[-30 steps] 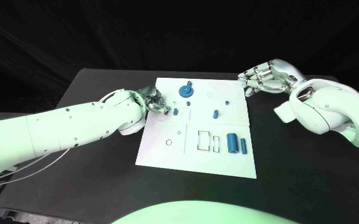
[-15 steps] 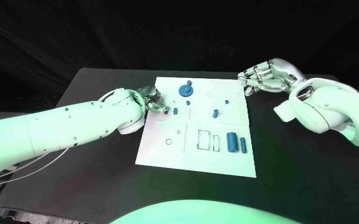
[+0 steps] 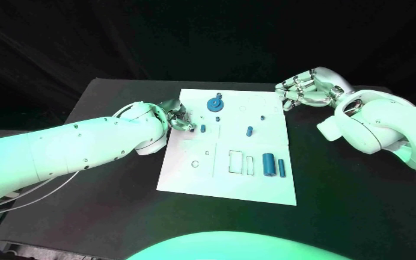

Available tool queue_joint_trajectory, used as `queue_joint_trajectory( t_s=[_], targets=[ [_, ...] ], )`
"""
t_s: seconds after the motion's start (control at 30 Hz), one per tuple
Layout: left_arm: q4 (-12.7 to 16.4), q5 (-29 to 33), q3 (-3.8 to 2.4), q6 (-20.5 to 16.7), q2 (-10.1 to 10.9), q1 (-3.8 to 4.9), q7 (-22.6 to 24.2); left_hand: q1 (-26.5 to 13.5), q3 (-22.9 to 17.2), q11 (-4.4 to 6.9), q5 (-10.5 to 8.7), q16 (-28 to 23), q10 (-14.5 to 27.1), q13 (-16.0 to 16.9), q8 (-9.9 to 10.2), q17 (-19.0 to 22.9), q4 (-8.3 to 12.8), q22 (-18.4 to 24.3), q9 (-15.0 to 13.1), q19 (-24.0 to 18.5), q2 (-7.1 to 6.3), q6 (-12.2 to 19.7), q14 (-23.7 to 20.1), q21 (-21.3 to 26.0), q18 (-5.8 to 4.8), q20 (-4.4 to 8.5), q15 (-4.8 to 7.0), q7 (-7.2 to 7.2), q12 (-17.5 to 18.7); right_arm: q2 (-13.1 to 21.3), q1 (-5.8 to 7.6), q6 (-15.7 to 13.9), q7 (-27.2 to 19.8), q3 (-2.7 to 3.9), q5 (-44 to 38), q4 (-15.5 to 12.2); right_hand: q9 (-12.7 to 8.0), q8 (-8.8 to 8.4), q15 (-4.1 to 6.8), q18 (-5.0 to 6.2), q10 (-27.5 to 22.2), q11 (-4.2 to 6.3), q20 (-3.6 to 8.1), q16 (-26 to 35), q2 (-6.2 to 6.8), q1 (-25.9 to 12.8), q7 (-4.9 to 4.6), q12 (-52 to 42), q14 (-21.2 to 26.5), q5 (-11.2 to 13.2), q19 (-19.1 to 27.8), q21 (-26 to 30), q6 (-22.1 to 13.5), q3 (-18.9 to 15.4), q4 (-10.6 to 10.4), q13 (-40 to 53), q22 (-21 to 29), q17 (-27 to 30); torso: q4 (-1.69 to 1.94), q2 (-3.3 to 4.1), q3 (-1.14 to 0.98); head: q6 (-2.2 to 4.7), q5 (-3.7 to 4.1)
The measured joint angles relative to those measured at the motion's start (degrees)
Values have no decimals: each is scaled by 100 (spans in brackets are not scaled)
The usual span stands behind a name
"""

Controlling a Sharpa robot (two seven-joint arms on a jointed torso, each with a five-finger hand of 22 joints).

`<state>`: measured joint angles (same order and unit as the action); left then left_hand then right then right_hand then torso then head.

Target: Assemble the parts on the task board

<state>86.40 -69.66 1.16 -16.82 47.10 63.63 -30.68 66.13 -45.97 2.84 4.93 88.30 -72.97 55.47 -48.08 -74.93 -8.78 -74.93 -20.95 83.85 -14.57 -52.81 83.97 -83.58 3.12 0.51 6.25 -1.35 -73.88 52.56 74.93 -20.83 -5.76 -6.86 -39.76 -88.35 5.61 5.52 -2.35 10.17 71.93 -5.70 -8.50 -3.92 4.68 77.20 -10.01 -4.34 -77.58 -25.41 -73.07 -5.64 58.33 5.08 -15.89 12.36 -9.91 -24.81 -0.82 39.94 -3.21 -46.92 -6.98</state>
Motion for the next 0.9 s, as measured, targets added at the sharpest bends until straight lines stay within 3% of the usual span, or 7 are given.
queue_joint_trajectory(
  t_s=[0.9],
  targets=[
    [15,-39,-6,120,5,7,6,6,3,-2,20,0,2,-10,4,2,3,1,-14,0,-6,14,0,0,1,0,0,-14,0,-2,-1,3,-3,1,0,4,-2,0,0,0,0,0,0,0,-30,-30,0,0,0,0,0,0,0,0,0,-1,4,0,2,-3,-2,0,-5]
  ],
)
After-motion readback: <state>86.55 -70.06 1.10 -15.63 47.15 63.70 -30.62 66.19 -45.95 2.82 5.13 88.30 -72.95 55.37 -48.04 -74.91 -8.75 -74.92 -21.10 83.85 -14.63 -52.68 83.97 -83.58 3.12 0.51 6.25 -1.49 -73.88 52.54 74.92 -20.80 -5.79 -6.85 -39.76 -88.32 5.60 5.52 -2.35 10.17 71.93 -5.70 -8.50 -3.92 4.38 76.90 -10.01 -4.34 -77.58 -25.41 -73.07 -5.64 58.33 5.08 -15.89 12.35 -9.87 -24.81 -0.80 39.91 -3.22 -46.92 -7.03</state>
